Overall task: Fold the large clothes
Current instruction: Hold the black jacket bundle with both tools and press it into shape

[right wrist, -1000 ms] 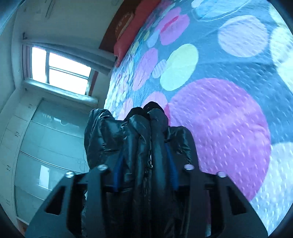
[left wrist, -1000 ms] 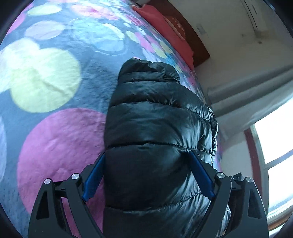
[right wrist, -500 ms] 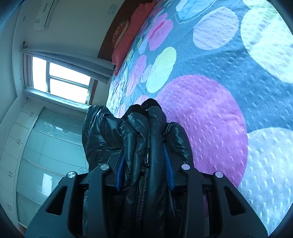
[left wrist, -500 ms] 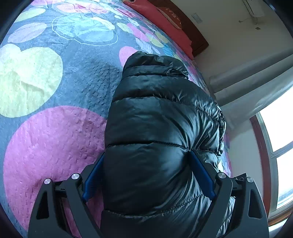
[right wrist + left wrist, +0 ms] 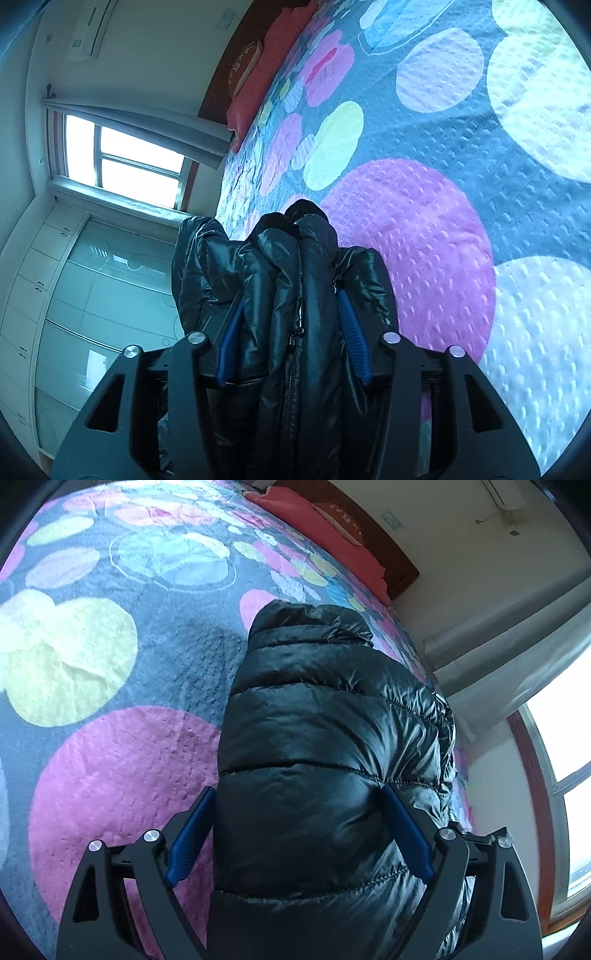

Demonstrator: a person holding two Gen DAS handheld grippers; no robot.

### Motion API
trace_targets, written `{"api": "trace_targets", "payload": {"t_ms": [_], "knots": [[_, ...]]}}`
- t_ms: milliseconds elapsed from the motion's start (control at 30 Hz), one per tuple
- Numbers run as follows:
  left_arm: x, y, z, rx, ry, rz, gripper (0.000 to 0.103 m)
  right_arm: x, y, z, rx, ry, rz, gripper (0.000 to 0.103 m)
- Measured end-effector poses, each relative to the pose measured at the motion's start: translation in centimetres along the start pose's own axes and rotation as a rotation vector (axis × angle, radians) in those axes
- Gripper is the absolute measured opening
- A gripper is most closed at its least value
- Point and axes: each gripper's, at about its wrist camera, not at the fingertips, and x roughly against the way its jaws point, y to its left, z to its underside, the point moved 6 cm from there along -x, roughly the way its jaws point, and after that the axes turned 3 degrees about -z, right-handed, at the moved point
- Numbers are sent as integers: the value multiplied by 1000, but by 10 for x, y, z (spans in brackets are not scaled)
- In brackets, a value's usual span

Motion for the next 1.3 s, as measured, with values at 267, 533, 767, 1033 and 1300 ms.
{"api": "trace_targets", "payload": {"t_ms": [267,533,767,1033,1300], "knots": [[16,0,3,23,-7,-23,88,19,10,7,17,-10,27,69],[50,13,33,61,-20,4,88,34,29,41,86,39,40,82],[42,13,59,76,-20,28,89,30,22,54,111,77,108,52],[24,6,61,11,-55,-35,90,28,-4,53,18,78,26,42],[37,5,65,36,-69,-48,89,37,3,54,7,71,13,54]]}}
